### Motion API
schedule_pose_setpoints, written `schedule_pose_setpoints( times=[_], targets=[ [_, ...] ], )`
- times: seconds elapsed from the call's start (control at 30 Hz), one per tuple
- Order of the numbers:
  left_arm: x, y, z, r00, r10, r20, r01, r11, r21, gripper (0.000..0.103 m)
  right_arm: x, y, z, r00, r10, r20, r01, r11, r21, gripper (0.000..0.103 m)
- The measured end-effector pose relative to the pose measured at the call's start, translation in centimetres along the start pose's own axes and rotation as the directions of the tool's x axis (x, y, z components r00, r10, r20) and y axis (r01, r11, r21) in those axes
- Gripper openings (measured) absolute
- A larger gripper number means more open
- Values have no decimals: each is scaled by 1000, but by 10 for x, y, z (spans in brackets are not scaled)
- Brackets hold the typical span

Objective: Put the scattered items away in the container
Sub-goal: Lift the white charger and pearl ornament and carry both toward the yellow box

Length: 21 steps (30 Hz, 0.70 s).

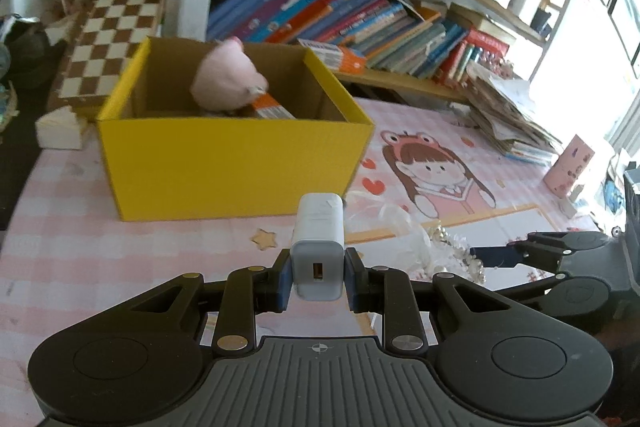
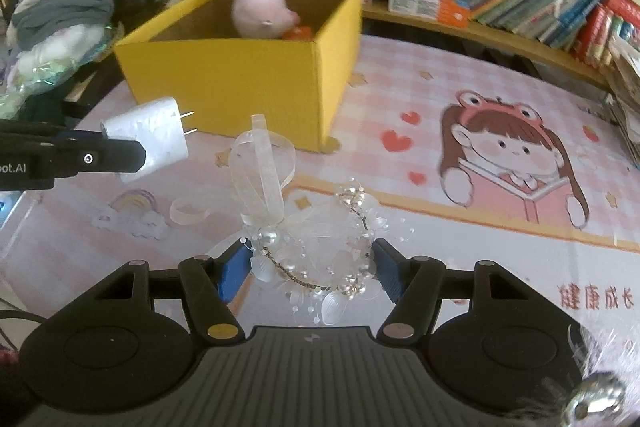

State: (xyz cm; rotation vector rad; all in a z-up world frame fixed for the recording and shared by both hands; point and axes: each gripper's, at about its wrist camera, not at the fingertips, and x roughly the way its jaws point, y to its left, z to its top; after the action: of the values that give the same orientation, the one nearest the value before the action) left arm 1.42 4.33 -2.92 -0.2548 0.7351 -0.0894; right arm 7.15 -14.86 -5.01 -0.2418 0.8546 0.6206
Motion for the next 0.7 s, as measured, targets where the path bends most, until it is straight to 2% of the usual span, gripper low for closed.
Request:
schedule_pose_setpoints(
  times=[0.33, 0.7],
  targets=[
    [-29, 34, 11, 993, 32, 112, -24, 998, -65, 24, -2, 29, 28, 998, 6, 67, -2, 998, -55, 63],
    [-37, 50, 41, 973, 25, 230, -3, 996, -93, 24, -8, 45, 65, 990, 22, 140, -5, 993, -121, 63]
  ],
)
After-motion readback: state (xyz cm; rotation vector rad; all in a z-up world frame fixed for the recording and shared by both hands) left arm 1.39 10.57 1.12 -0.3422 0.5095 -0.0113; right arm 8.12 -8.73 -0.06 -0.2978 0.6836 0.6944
